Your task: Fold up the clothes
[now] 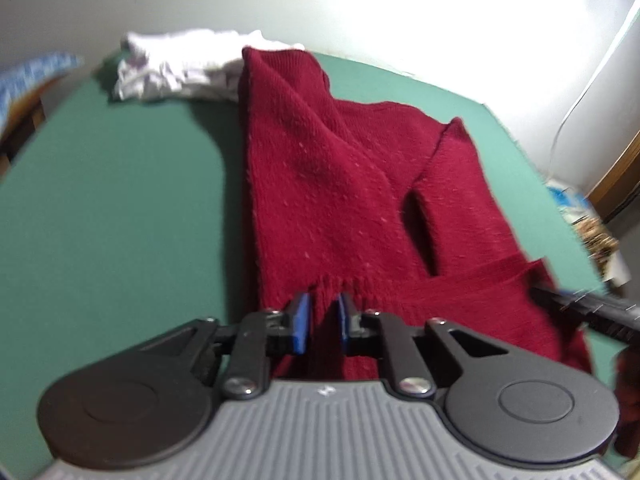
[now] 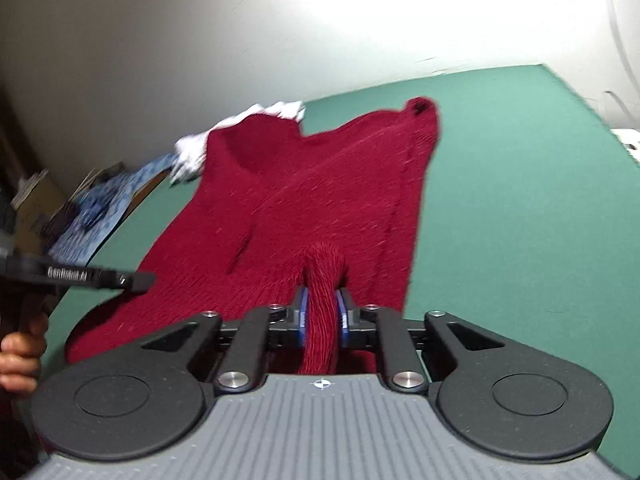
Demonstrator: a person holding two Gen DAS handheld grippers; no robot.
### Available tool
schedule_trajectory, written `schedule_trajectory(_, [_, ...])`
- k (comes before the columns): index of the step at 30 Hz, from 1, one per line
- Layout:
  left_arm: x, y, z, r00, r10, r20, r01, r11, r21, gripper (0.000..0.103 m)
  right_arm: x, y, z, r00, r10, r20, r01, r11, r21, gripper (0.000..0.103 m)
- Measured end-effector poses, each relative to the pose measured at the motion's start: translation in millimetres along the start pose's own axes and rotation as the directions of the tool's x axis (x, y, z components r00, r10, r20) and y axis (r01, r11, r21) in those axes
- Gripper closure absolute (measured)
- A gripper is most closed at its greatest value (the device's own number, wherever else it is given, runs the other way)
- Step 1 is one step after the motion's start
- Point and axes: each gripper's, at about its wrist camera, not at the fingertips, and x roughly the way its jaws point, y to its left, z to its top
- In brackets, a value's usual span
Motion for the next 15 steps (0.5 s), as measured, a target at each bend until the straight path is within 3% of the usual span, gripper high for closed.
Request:
schedule_trajectory(4, [7, -2, -1, 0.999, 0.041, 0.011, -0.041, 0.999, 0.017, 0.088, 6, -9, -6, 1.000, 0.012, -0.016, -0.011, 1.000, 0.013, 0.087])
schedule_trajectory(9, [-9, -3, 4, 0.994, 0.101, 0.047, -0.102, 0.995, 0.020, 0.092, 1, -13, -4, 1.000, 0.018, -0.010, -0.018, 0.999, 0.026, 0.076])
schedule_trajectory(13, [-47, -1, -2, 0.995, 0.052, 0.089, -0.055, 0.998, 0.038, 0.092, -29, 0, 3, 0.995, 0.034, 0.097, -0.029, 0.998, -0.054, 0.076])
schedule_trajectory(15, [-47, -3, -13, 0.997, 0.021, 0.074, -0.025, 0.998, 0.062, 0.092, -38, 14, 3, 0.992, 0.090, 0.084, -0.080, 0.990, -0.120, 0.076])
